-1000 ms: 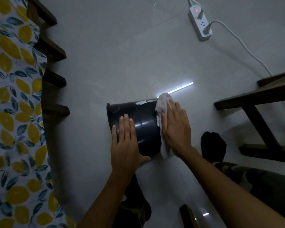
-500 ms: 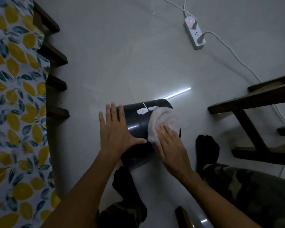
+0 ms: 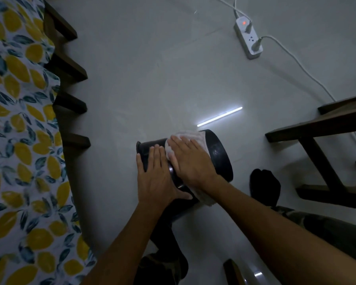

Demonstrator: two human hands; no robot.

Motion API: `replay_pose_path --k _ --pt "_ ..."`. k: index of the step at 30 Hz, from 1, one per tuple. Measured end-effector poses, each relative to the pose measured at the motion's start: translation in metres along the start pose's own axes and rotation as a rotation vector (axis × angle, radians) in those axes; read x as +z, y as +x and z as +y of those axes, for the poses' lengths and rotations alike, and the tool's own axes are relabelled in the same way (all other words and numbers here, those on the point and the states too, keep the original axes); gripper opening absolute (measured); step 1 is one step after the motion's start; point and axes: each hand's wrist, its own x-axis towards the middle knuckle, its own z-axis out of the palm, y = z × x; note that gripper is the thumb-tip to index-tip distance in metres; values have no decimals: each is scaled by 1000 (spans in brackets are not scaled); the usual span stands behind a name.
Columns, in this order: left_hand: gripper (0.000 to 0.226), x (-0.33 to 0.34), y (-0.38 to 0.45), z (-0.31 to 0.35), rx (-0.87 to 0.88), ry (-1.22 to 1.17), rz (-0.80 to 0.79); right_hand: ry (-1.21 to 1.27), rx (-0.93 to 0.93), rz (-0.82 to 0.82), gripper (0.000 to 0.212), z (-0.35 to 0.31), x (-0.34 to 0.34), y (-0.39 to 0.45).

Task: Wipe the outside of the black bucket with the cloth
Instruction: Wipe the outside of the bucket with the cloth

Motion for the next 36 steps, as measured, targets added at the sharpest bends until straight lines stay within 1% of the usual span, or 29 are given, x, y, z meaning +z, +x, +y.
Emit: replay_pose_path --k 2,5,7,9,10,12,14,16,17,18,20,22,23,25,27,29,31,33,34,36 --pt "162 4 -2 2 -17 -10 -18 66 80 67 53 10 -10 25" --pt "164 0 1 2 -47 -15 -28 48 174 95 49 32 -26 39" --pt "165 -3 3 2 -61 -16 -25 63 207 170 44 41 -33 22" --pt "164 -5 3 2 -65 -17 -23 91 185 260 36 41 -29 -10" --pt "164 -5 3 3 -67 -21 -21 83 161 277 40 38 -24 -28" --pt "160 -5 3 3 -60 -19 -18 14 53 226 54 25 -5 -60" --pt "146 -2 0 2 -41 5 0 -21 -72 101 59 6 24 -77" --pt "125 4 -3 1 -20 39 33 66 -58 3 64 -6 36 -76" --pt "122 4 -3 -1 -18 42 52 69 -61 -19 70 -8 35 -70" --pt "124 3 -2 -2 -15 40 69 28 -89 -17 73 -8 30 -63" --pt "138 2 2 -4 0 25 53 -40 -129 7 69 -1 15 -44" --pt "154 4 1 -2 4 -21 11 -27 -64 13 61 6 -2 -16" --pt "158 5 -2 0 -4 -39 4 0 -19 19 57 9 -6 0" --pt "162 7 -5 3 -27 -48 11 37 61 49 46 16 -15 29" --pt "163 3 -3 3 -46 -52 -5 16 130 71 38 31 -26 42" --pt "164 -1 1 2 -55 -38 -15 27 190 102 40 50 -32 35" --pt "163 -2 2 3 -58 -40 -11 80 247 132 53 58 -29 10" --pt "162 0 -2 5 -60 -45 -9 33 292 153 59 54 -15 -27" --pt "162 2 -5 6 -62 -44 -7 -6 273 161 60 49 -8 -46" --pt "162 6 -10 8 -64 -57 0 -47 155 153 61 34 8 -76"
